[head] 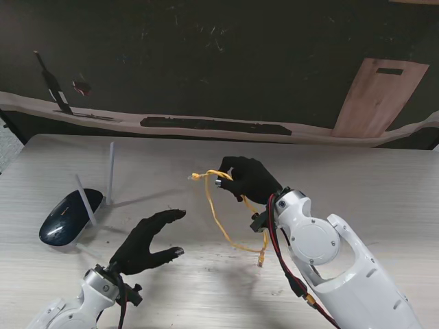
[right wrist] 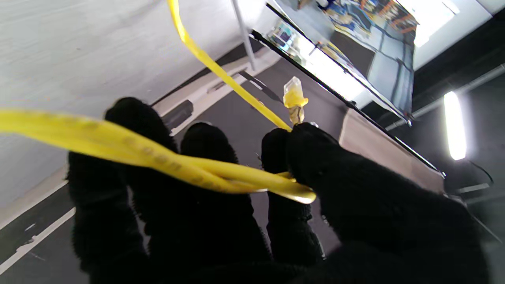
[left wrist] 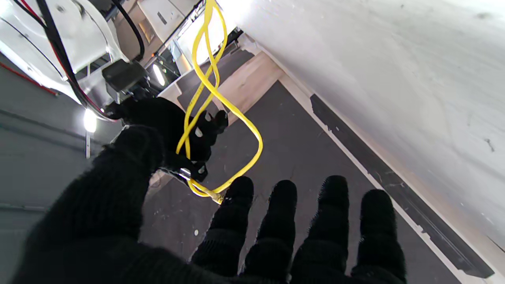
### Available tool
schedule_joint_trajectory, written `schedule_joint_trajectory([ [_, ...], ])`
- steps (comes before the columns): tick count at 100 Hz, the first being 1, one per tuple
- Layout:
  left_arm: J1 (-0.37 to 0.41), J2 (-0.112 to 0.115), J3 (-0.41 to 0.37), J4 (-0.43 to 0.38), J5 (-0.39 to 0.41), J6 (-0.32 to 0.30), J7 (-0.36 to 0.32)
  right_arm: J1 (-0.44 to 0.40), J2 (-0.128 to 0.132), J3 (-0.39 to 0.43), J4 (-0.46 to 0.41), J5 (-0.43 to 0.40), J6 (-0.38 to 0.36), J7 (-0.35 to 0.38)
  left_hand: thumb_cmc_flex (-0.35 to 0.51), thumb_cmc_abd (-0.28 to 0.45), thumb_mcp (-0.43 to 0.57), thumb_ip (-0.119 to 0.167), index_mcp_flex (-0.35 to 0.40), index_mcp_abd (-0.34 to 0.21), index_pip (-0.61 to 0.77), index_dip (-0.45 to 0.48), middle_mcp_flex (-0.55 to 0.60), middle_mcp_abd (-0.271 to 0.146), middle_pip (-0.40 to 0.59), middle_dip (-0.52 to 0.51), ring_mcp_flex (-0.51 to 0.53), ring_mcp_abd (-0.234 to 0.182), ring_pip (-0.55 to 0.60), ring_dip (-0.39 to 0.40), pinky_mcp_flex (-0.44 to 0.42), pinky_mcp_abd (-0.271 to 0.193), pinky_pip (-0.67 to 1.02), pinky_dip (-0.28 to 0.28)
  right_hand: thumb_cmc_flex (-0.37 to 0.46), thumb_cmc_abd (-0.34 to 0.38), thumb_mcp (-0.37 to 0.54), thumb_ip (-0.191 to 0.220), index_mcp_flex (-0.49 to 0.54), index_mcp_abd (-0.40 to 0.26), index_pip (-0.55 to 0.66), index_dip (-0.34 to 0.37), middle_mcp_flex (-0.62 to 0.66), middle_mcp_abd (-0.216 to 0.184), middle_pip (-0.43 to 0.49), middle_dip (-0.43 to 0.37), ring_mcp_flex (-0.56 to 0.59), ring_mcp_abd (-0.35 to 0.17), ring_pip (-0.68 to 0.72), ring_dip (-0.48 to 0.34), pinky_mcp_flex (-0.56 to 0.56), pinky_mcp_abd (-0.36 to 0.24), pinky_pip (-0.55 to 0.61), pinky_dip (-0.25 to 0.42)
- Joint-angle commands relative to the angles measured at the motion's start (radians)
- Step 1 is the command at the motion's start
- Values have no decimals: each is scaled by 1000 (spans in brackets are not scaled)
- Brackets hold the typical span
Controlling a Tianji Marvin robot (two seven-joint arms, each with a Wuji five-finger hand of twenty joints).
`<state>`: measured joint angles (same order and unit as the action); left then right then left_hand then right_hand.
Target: Untangle the Ethernet cable and plug it into the router
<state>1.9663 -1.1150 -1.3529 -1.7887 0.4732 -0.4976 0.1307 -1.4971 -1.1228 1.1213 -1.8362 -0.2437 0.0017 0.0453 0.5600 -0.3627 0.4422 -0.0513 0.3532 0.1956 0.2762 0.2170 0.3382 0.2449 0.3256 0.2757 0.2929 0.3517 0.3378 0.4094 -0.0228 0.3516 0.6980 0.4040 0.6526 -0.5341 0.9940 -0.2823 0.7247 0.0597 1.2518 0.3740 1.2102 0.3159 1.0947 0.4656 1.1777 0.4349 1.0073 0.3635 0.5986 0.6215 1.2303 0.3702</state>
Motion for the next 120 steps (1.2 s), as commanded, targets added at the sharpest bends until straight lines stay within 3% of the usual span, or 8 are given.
schedule_joint_trajectory([
  [1,0,-9,15,-6,-33,2,-20,-41,-11,-3,-39,37,-17,19,11,11,-10,29,-31,11,-15,-14,-45,11,-13,5,-36,-17,-11,-6,-27,-43,-28,-13,40,6,28,17,27,-23,29,-12,22,55,42,18,39,31,40,16,15,63,57,10],
  [44,-33,-13,70,-11,-92,37,-24,-225,9,28,-157,169,-126,77,7,-4,20,23,-101,54,-61,-40,-96,35,-17,-11,-56,-27,-21,-22,-27,-56,-41,-9,45,14,13,19,22,-30,25,-10,3,65,44,22,24,43,89,33,14,63,106,40],
  [63,-42,-8,85,-13,-163,13,-65,-285,6,11,-163,193,-191,45,15,-12,39,23,-94,51,-63,-44,-65,39,-8,-10,-31,-27,-12,-30,-7,-77,-30,-12,44,5,20,20,29,-32,23,-7,4,63,38,20,19,43,84,31,8,60,99,41],
  [76,-56,-16,119,-11,-199,25,-46,-300,9,-3,-165,237,-211,61,37,-22,161,38,-80,54,-25,-27,-31,39,29,11,6,-23,40,-30,20,-88,43,-11,43,5,21,19,29,-35,21,-5,-1,62,33,19,9,42,74,29,-4,55,87,38],
  [97,-71,-47,180,-24,-260,74,46,-305,13,-17,-164,268,-219,82,364,51,192,9,41,42,284,139,202,19,219,121,219,9,246,20,194,-36,290,100,42,4,21,19,29,-41,19,-2,-7,56,24,17,4,32,62,26,-15,45,69,32],
  [103,-74,-57,191,-27,-296,76,70,-306,14,-17,-161,272,-214,85,551,60,63,-29,87,11,412,172,318,13,217,222,303,33,317,43,275,1,351,130,45,5,19,20,29,-41,19,-1,-8,54,19,16,4,28,51,23,-16,42,49,23],
  [109,-75,-64,197,-27,-320,73,88,-307,13,-16,-155,275,-208,87,702,80,-82,-25,131,-27,533,172,442,1,172,303,385,46,375,68,366,36,404,146,47,3,17,21,29,-41,18,0,-10,52,15,15,6,26,42,20,-10,53,21,8],
  [120,-75,-73,195,-26,-330,68,116,-309,10,-11,-146,297,-190,86,731,102,-58,-22,207,-101,633,204,521,-7,214,333,494,59,447,100,518,77,476,160,53,-1,13,23,29,-41,17,0,-10,51,11,14,16,23,31,16,33,76,-6,-17],
])
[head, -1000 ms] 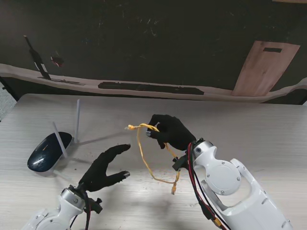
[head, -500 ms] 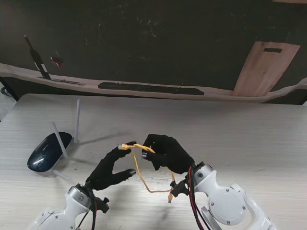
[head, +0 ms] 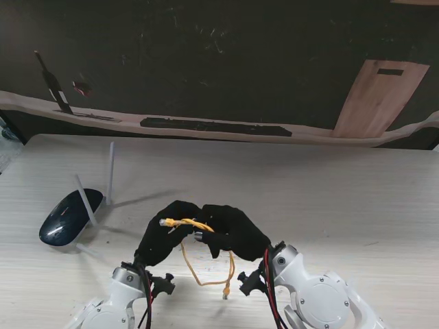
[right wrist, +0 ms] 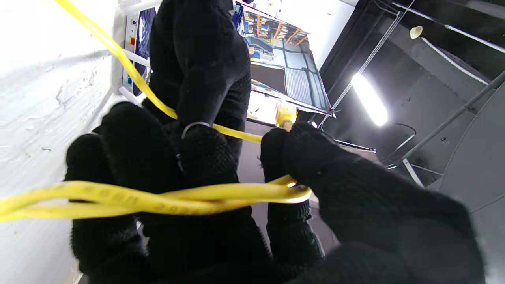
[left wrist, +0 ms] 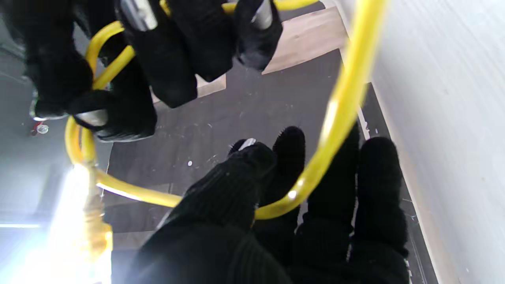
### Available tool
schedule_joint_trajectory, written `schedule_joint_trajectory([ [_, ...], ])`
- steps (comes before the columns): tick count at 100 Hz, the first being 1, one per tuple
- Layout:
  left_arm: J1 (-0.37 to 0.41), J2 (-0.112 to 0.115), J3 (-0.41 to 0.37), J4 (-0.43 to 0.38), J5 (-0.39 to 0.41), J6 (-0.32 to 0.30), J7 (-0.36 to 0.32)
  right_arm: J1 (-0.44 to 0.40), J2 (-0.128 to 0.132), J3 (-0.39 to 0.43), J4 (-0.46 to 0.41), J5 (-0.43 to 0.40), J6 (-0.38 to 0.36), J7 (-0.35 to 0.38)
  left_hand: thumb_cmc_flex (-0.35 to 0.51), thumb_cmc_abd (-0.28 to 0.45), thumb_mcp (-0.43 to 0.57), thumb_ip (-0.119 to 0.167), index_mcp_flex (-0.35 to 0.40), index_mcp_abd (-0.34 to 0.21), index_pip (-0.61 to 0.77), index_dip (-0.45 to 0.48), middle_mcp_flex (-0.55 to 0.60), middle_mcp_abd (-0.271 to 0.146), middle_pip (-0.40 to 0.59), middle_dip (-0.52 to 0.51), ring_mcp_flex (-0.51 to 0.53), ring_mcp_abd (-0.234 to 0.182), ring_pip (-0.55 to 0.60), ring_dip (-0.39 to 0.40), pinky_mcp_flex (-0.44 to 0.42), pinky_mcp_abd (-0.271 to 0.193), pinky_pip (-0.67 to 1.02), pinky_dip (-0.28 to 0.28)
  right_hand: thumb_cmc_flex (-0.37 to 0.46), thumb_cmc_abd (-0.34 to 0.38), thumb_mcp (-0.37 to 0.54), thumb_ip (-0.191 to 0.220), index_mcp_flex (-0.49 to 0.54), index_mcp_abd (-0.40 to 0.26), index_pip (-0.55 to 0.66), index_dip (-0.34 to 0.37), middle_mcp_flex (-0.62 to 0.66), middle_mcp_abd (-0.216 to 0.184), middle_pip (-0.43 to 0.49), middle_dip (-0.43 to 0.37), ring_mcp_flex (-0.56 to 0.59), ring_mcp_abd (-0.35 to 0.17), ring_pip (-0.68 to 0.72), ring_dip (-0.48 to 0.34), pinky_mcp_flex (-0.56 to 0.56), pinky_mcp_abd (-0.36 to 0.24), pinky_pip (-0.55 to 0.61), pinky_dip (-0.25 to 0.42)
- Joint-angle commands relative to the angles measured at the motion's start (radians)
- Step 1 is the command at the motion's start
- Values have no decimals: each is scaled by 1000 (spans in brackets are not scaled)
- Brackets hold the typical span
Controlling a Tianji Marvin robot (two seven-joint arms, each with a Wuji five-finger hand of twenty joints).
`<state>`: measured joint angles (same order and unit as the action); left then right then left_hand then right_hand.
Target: Untangle the Ethernet cable and plug it into the router
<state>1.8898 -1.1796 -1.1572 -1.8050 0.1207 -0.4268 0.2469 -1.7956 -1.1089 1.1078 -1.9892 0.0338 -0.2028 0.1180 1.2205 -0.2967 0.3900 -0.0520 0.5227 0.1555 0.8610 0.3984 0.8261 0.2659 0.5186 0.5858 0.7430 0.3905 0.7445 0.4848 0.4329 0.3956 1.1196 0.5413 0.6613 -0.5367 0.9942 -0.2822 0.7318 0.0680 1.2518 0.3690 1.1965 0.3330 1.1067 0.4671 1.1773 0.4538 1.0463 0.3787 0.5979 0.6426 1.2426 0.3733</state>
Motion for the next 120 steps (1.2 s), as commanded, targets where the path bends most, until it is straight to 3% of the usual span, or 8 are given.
schedule_joint_trajectory([
  [1,2,-9,-1,-9,23,-4,3,-11,-4,3,8,23,17,13,70,36,-3,-22,42,-64,52,24,35,-27,25,24,51,20,45,27,74,35,60,23,45,0,12,23,22,-49,17,5,4,33,-1,13,17,4,-8,0,39,55,-19,-22],
  [21,7,-20,-3,-8,-66,-51,14,-11,-11,21,26,58,73,17,71,37,16,-27,111,-130,79,32,49,14,102,7,213,-2,147,84,308,52,186,-30,38,-34,28,25,58,-33,-3,-26,67,23,31,25,98,0,40,8,207,55,20,-31],
  [36,14,-14,-13,-14,-146,-56,-34,2,-16,33,59,28,114,0,70,45,-9,-18,132,-151,46,24,59,39,140,-18,405,-66,381,158,579,16,498,-179,16,-77,71,15,100,-10,-16,-71,161,-19,122,59,109,-44,255,90,363,55,130,-27],
  [47,21,-8,-21,-22,-149,-33,-57,6,-19,39,72,40,147,0,63,54,-61,-18,120,-167,17,4,82,31,180,-34,526,-123,687,259,644,-203,881,-18,8,-91,78,14,115,12,-20,-96,215,-43,201,97,113,-100,429,180,456,55,293,-9],
  [53,22,-7,-25,-22,-125,-18,-51,9,-20,41,79,42,158,2,66,60,-98,-17,108,-169,13,-3,88,30,241,-33,526,-96,773,268,652,-241,960,23,4,-94,81,13,116,18,-18,-102,231,-47,226,117,116,-123,496,222,478,55,383,13],
  [79,33,-15,-38,-18,190,96,94,19,-17,53,93,80,170,34,9,18,-174,-1,132,-142,-4,-44,228,36,441,-13,524,-31,915,263,669,-246,974,246,-1,-84,68,13,109,36,-15,-113,242,-35,239,159,118,-151,669,347,544,-69,647,128],
  [104,46,-19,-58,-13,352,134,207,18,-3,98,93,73,184,97,-46,-24,-100,-4,164,-133,-19,-57,267,29,484,-6,524,-36,937,257,671,-252,974,275,2,-85,58,16,109,46,-17,-121,226,-4,210,152,118,-156,713,392,577,-236,815,260],
  [120,64,-25,-87,-18,397,116,262,8,2,135,96,53,183,111,-51,-30,-87,-4,168,-134,-19,-57,268,31,489,-4,524,-39,939,255,671,-255,974,277,3,-85,55,15,106,47,-19,-123,220,2,204,149,118,-154,715,394,578,-246,822,268],
])
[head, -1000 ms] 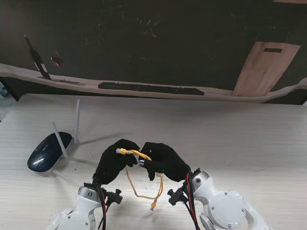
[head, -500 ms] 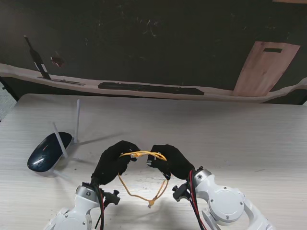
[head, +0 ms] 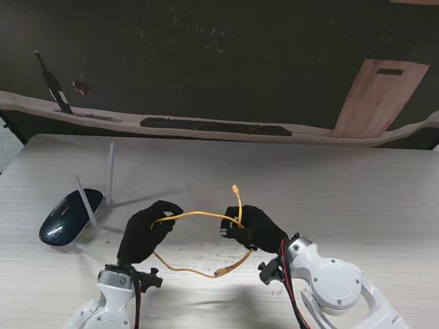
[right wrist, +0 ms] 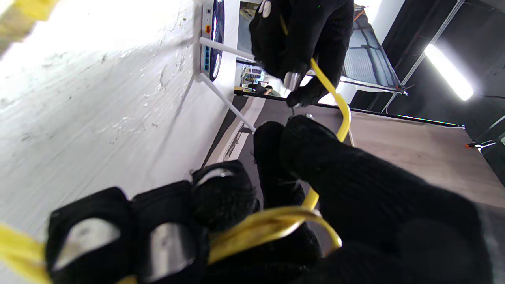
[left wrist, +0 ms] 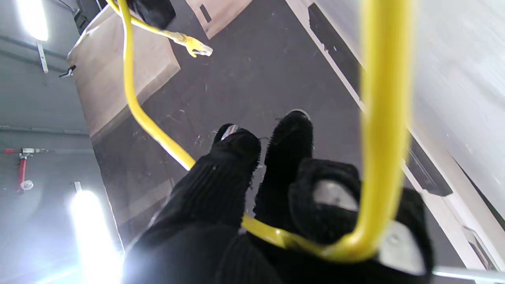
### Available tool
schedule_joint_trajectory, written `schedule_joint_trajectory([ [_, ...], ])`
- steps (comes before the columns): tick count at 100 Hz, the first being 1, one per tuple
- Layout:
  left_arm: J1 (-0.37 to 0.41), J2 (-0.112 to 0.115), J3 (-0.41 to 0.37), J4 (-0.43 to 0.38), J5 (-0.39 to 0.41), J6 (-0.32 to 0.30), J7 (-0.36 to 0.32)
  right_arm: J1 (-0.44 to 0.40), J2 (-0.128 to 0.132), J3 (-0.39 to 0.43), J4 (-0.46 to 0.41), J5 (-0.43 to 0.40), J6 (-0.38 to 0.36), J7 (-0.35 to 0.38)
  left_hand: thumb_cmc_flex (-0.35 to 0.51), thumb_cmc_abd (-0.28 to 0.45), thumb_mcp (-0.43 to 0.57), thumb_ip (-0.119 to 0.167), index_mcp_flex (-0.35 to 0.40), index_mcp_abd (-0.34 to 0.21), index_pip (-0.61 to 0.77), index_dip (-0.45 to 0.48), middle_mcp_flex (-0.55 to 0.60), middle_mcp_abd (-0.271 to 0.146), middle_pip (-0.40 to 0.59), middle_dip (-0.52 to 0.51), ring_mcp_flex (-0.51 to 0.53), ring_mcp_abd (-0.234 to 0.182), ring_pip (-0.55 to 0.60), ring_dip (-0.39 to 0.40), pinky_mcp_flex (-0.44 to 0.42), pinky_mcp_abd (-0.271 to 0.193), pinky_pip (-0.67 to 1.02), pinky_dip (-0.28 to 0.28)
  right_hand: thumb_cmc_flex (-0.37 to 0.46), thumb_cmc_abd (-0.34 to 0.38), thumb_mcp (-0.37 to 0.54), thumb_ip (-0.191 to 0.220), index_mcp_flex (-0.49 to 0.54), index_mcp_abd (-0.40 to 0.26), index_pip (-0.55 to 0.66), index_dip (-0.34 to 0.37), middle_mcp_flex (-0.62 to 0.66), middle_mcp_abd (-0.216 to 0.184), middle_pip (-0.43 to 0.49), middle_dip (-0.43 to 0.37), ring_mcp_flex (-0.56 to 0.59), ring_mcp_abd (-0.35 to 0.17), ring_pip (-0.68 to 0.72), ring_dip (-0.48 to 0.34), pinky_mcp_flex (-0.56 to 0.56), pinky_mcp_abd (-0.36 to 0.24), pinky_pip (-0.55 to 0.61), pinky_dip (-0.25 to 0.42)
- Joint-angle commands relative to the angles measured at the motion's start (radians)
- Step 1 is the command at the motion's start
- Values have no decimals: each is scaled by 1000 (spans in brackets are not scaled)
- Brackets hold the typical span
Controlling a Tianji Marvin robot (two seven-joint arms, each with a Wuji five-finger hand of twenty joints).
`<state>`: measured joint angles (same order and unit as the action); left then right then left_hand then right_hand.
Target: Untangle the Ethernet cable and plug it into the router
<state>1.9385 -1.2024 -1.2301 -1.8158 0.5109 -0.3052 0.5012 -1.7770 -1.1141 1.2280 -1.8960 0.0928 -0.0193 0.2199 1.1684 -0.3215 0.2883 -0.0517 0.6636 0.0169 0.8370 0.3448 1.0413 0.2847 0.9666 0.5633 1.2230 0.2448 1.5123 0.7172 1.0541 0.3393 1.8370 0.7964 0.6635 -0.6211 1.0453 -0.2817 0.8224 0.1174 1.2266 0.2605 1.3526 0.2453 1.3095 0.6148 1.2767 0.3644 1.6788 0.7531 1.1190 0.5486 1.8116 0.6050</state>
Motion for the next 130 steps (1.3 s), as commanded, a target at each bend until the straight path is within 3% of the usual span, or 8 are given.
schedule_joint_trajectory([
  [1,16,-2,-16,-7,10,-7,12,-12,7,17,3,-7,-1,9,1,-5,16,-5,27,5,5,-3,53,13,41,18,44,106,172,23,50,-199,257,22,1,-1,4,15,15,-3,6,-14,63,90,1,2,18,-64,82,20,57,-152,253,36],
  [36,42,-7,-60,-21,64,-29,74,-33,11,69,5,-62,-13,6,-7,-8,35,-13,29,31,-6,-10,51,26,34,13,44,103,173,19,51,-206,257,26,5,5,-1,16,12,0,2,-16,47,103,-9,-2,18,-55,75,16,54,-148,243,38],
  [67,41,-9,-61,-18,63,-18,80,-32,13,83,8,-117,-33,-3,-11,9,21,-20,13,135,-39,-17,40,21,30,9,44,102,173,18,51,-203,257,29,9,13,-9,18,3,-1,-4,-17,27,112,-22,-6,18,-47,60,6,51,-116,215,31],
  [92,36,-3,-53,-8,119,33,98,-36,14,93,5,-144,-64,-15,-23,-33,104,4,17,159,18,6,39,10,42,8,44,102,171,16,50,-200,257,18,12,16,-12,19,-3,0,-10,-21,16,116,-36,-12,18,-43,58,2,51,-112,212,32],
  [102,22,3,-33,6,181,89,130,-41,14,99,-1,-138,-79,-16,-126,-140,371,32,4,124,163,42,63,-28,108,39,44,96,162,10,49,-206,257,5,10,17,-13,19,-4,0,-12,-23,11,118,-40,-13,17,-41,52,-1,49,-110,204,30],
  [107,15,5,-25,10,197,106,136,-44,15,103,-5,-136,-86,-14,-142,-156,430,50,1,38,221,60,71,-39,140,58,44,96,157,7,48,-196,257,-3,9,19,-14,19,-5,0,-12,-24,9,119,-41,-14,18,-37,44,-7,49,-98,193,26],
  [114,10,9,-18,13,216,123,138,-48,16,110,-10,-137,-96,-9,-153,-146,459,75,11,-43,252,69,75,-42,161,77,44,99,151,1,46,-183,257,-16,6,21,-16,19,-8,-1,-14,-27,1,121,-47,-16,17,-34,30,-17,45,-73,167,18],
  [130,16,15,-21,9,251,153,140,-57,16,132,-11,-154,-116,-17,-119,-118,413,61,-42,2,278,86,56,-64,188,109,45,89,148,-9,45,-179,257,-30,6,22,-18,19,-12,-3,-19,-33,-21,127,-64,-24,17,-25,-21,-53,29,2,83,-13],
])
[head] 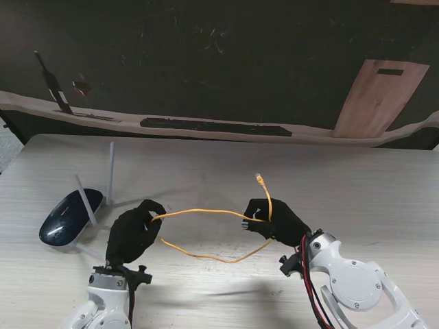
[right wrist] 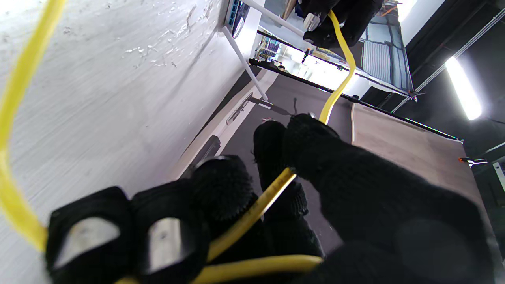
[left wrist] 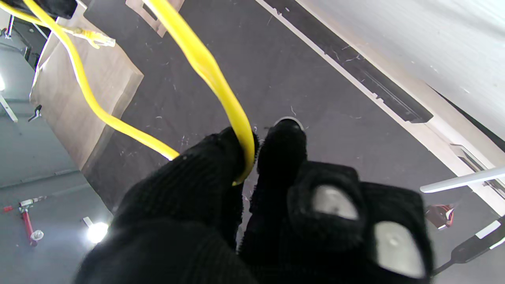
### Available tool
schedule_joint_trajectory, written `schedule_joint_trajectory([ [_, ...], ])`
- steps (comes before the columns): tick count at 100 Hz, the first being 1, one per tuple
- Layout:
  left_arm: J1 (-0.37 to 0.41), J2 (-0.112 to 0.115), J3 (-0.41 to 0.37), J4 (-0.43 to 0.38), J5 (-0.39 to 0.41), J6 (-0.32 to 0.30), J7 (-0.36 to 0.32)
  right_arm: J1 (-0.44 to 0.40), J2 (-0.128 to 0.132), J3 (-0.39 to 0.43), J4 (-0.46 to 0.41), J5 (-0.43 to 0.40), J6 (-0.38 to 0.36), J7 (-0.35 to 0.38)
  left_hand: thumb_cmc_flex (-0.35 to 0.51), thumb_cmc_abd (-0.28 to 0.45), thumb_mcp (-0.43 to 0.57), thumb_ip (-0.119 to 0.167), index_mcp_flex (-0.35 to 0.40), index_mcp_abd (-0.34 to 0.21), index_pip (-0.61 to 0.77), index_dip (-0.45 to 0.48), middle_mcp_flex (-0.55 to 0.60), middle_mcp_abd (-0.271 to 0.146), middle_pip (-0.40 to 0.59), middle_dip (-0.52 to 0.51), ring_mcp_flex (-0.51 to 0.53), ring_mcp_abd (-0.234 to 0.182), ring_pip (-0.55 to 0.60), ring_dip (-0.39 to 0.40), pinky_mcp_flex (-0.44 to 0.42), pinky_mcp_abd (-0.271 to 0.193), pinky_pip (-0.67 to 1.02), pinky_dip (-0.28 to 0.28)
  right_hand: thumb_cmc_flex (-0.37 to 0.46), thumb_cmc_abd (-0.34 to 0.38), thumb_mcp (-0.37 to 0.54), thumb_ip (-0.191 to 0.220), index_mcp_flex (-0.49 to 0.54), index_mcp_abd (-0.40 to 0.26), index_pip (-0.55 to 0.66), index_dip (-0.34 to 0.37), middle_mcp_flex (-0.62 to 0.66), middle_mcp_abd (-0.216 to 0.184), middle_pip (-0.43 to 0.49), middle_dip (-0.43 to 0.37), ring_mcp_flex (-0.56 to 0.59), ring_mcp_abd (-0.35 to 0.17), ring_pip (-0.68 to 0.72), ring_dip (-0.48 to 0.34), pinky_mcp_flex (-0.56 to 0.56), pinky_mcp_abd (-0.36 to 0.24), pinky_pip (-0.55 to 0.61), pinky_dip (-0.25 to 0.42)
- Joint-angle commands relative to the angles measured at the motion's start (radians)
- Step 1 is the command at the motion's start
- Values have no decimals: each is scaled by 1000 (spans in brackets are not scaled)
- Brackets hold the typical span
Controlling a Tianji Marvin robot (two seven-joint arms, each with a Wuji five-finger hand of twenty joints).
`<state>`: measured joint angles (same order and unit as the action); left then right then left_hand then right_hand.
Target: Untangle the Ethernet cable and plug it into the router
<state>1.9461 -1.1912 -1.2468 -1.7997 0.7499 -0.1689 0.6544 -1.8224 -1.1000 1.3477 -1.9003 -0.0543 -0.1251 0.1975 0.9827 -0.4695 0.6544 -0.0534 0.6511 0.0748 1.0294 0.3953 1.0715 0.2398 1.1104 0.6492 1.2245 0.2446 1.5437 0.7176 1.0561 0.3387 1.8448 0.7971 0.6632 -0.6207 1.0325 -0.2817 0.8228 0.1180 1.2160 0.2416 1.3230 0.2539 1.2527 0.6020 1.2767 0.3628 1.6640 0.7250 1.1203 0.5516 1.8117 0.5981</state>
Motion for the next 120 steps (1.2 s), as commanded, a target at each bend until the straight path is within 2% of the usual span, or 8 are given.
schedule_joint_trajectory([
  [1,9,4,-5,-7,14,17,-11,-13,2,14,-6,-8,-11,4,68,29,46,62,-30,-55,88,37,26,-20,45,24,43,89,116,-10,43,-178,249,-31,6,21,-6,19,-12,-4,-8,-14,8,119,-9,-12,17,-22,-10,-28,28,7,76,-10],
  [35,19,-7,-23,8,37,22,80,-36,-9,63,25,-72,-40,-62,63,10,66,52,-16,-29,91,25,42,-13,50,25,43,96,121,-16,41,-161,249,-25,-11,9,-8,17,-31,-3,-19,-21,-48,136,-61,-41,13,21,-129,-113,-12,145,-75,-108],
  [67,21,2,-10,-6,10,42,-9,-39,-13,60,15,-55,-75,-78,47,1,82,48,-20,24,65,12,47,-8,33,15,42,121,105,-27,36,-130,249,-45,-10,12,-18,18,-57,-2,-34,-34,-70,136,-71,-47,12,31,-157,-134,-21,146,-102,-133],
  [76,22,8,-9,-14,2,48,-56,-35,-11,48,8,-42,-88,-72,41,4,69,43,-25,39,33,6,25,-6,-6,0,41,152,55,-42,27,-81,242,-126,-30,2,-17,17,-66,-2,-37,-40,-75,133,-71,-47,12,31,-160,-138,-21,146,-104,-137],
  [83,33,19,-20,-31,1,52,-120,-31,-10,37,1,-35,-90,-68,3,-25,76,32,-80,71,-91,-11,-56,-9,-129,-9,-28,200,-129,-61,4,94,88,-270,20,35,-9,19,-51,-2,-24,-47,-57,129,-57,-44,13,18,-122,-126,-12,139,-67,-133],
  [89,41,30,-33,-41,21,56,-165,-28,-8,29,-9,-41,-84,-62,-132,2,77,35,-124,91,-271,2,-157,-7,-285,-17,-201,232,-304,-6,-181,166,-124,-229,75,53,-23,31,-51,4,-16,-45,-51,123,-46,-40,15,-4,-86,-110,0,99,-21,-118],
  [99,47,44,-50,-44,60,45,-208,-19,-3,20,-18,-89,-75,-55,-349,26,83,52,-199,121,-487,-43,-372,6,-415,-166,-471,235,-599,-43,-551,157,-426,-109,107,59,-31,38,-56,5,-10,-32,-64,114,-37,-35,16,-24,-65,-98,9,58,10,-104],
  [120,51,59,-68,-47,69,-17,-279,8,5,-14,-29,-120,-64,-33,-403,-4,32,27,-278,112,-650,-130,-632,19,-627,-276,-811,171,-958,-183,-952,85,-782,-210,99,57,-32,38,-52,9,-15,-29,-52,118,-39,-37,17,-29,-34,-81,19,30,50,-81],
])
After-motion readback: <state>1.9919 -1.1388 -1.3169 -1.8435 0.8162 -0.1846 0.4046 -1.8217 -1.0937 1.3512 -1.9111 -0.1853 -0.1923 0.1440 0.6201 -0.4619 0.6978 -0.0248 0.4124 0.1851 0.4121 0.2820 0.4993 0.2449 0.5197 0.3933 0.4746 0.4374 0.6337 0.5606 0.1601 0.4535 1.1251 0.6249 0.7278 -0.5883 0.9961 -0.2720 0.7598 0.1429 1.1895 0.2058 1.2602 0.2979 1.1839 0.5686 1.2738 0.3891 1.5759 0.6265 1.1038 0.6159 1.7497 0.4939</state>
